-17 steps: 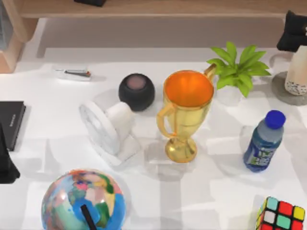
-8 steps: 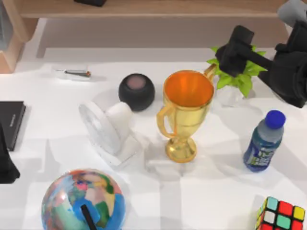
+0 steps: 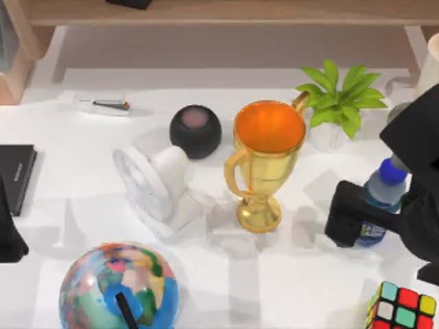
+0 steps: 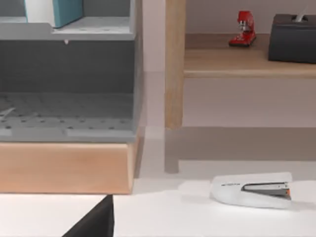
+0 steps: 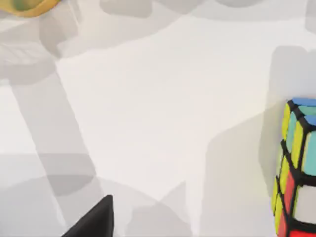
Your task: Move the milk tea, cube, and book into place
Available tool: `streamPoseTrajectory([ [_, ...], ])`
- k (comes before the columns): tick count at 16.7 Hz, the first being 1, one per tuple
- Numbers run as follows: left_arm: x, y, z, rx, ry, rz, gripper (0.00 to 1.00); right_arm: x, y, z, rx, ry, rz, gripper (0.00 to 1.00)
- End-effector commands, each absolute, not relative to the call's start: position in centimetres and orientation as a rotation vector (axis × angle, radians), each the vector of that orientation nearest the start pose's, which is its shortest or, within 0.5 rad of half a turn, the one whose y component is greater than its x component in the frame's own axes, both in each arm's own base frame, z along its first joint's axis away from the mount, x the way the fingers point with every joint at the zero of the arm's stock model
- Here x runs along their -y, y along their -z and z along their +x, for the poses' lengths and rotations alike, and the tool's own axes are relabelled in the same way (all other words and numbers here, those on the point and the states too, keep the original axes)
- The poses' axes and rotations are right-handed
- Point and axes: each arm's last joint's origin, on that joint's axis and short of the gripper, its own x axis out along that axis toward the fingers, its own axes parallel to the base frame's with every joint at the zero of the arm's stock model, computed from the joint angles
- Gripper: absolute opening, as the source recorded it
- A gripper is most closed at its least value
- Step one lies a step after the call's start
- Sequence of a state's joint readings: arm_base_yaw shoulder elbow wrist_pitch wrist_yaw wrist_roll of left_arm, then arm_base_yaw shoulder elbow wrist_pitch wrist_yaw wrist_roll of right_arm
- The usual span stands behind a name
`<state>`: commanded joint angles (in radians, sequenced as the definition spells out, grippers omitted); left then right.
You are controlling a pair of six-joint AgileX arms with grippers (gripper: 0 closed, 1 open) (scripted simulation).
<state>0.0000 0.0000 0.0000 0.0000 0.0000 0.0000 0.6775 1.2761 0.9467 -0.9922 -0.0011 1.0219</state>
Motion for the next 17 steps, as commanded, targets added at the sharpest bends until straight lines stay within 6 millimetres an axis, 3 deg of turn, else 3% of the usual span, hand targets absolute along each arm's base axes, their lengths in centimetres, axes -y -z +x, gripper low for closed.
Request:
streamPoseTrajectory([
  [4, 0.1, -16.0, 10.6, 0.000, 0.000, 0.000, 1.00, -13.0, -21.5, 16.4, -1.537, 0.288, 0.314, 1.00],
  [12, 0.1, -16.0, 10.6, 0.000, 0.000, 0.000, 1.00, -12.9, -21.1, 16.3, -1.547, 0.301, 0.305, 1.00],
  [17, 0.1, -16.0, 10.6, 0.000, 0.000, 0.000, 1.00, -13.0, -17.9, 16.5, -1.550, 0.305, 0.305, 1.00],
])
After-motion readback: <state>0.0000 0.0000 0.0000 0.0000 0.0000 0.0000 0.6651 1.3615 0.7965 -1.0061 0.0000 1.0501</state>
